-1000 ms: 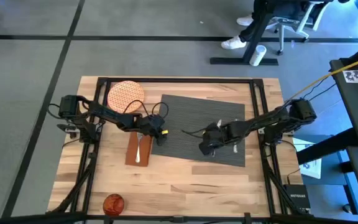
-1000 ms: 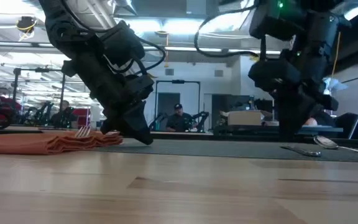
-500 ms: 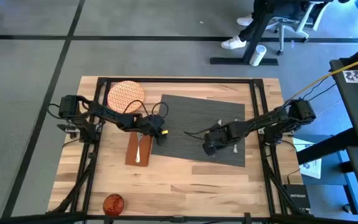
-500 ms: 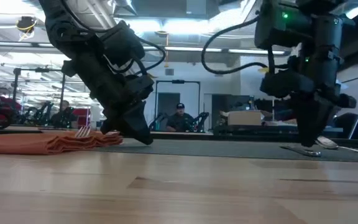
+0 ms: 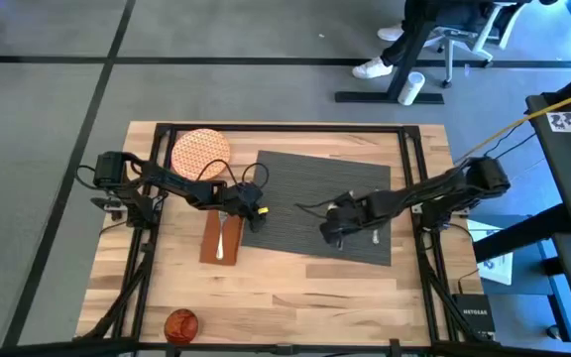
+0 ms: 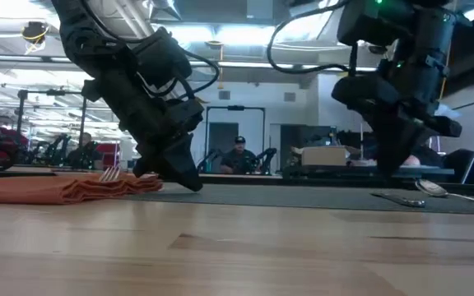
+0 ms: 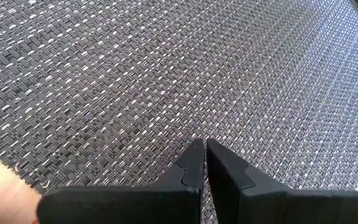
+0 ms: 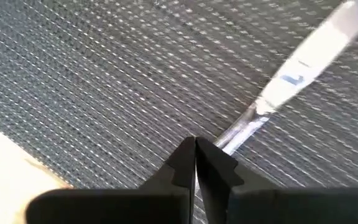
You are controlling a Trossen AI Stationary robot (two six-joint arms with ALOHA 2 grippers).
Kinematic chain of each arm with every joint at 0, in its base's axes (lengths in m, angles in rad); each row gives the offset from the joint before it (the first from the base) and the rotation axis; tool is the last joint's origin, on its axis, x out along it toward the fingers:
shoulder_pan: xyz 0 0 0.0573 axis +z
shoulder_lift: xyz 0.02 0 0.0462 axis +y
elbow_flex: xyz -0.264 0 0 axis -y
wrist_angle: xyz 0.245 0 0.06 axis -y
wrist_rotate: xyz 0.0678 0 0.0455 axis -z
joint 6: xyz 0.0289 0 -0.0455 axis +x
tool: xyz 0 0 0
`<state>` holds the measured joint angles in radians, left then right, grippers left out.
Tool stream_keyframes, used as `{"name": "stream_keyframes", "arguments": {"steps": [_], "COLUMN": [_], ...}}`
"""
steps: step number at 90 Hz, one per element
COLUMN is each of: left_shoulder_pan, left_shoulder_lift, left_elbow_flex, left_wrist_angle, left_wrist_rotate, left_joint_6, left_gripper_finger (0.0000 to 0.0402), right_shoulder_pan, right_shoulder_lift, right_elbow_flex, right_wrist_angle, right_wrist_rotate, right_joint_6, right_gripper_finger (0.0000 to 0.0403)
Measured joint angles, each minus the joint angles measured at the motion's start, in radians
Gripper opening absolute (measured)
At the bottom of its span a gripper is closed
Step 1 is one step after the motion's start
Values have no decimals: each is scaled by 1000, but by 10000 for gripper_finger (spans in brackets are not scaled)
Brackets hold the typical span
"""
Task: Set table place
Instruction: Put the silver table knife on the gray tablemat to the left of the silver spoon
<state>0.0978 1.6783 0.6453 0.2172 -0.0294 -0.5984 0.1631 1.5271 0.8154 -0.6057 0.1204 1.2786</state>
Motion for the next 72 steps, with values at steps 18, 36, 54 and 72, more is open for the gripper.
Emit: {"name": "stream_keyframes", "arguments": {"steps": [18, 36, 54, 72], "left_shoulder_pan": [0, 0, -1, -1], "left_shoulder_lift": [0, 1, 1, 1], "left_elbow_flex": [0, 0, 0, 0], "left_wrist_angle": [-1, -5, -6, -6], "left_wrist_rotate": [0, 0, 0, 0], "left_joint_6": [-8, -18, -26, -26], "left_gripper_finger": [0, 0, 0, 0], "right_shoulder_pan": [-1, 0, 0, 0], "right_shoulder_lift": [41, 68, 67, 67], "right_elbow_flex": [0, 0, 0, 1], "right_wrist_angle": [30, 26, -52, -81], "right_wrist_rotate": [0, -8, -22, -34], "right_joint_6": [8, 24, 35, 35], "right_gripper_finger": [0, 0, 0, 0]}}
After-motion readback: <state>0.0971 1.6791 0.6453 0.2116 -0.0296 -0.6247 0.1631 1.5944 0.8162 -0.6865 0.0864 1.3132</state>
